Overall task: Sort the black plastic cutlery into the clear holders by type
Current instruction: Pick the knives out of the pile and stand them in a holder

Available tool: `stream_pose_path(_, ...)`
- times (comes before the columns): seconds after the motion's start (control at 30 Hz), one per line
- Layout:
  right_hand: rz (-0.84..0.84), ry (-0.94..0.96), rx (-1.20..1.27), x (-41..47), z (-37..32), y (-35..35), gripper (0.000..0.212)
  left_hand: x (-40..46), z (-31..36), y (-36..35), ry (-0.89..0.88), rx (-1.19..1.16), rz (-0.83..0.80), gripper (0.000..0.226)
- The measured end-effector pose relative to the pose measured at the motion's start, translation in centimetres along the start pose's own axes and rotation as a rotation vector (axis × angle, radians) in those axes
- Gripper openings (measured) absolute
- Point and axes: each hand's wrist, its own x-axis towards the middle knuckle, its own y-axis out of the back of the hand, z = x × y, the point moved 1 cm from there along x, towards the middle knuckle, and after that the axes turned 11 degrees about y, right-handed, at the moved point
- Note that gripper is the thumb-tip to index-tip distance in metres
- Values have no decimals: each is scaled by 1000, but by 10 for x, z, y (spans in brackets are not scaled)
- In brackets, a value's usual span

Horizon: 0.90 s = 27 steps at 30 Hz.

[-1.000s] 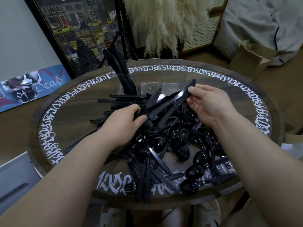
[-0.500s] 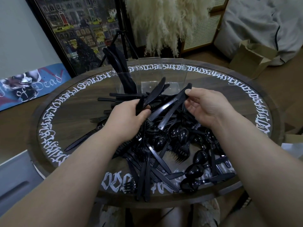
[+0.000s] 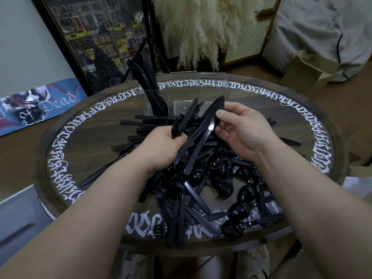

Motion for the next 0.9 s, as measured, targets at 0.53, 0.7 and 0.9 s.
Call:
stream_pose_path(0.53,-109,-73,59,4,2,3,15,3,-4,-2,-87,-30,-157,25)
stream_pose_path(0.7,-56,-88,-65,7,3,9,13,3,-2,0,-147,31,38,38)
stream_pose_path(0.9,13,-107,-25,9,5,11,14,4,-3,-1,-163,56,36,25)
